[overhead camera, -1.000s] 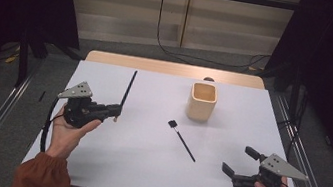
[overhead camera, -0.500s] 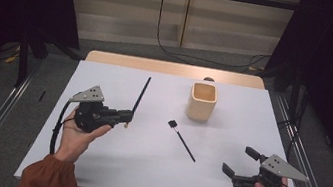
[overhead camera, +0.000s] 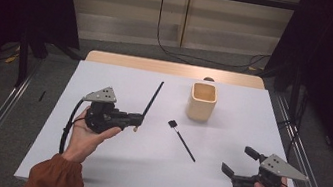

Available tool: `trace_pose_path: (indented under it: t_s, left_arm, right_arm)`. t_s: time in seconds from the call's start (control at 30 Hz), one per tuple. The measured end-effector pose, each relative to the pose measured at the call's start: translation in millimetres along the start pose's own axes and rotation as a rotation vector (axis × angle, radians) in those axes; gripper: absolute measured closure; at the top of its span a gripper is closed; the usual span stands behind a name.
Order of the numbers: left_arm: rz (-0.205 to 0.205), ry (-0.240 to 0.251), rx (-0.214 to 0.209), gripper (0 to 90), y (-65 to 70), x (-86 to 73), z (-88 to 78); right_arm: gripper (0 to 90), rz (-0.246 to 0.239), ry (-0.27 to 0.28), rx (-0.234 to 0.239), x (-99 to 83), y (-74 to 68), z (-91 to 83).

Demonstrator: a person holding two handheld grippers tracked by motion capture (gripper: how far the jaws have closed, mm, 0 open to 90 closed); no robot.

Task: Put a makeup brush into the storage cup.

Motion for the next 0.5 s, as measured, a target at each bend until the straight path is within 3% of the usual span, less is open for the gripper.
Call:
trace_pose_path:
  t_s: [0.5]
  left_arm:
    - [0.04,-0.031,-0.059,84.2,16.9,8.1,18.7]
  right_arm:
    - [0.1,-0.004,-0.003,0.009,-0.1,-1.3,1.0]
Point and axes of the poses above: each handheld gripper's, and its own axes: z roughly forward along the jaws, x roughly out of its top, y roughly to its right, the point moved 6 cm from there along z, roughly forward along the jaws, and after that the axes turned 8 degrees about z, right-handed, at the moved point
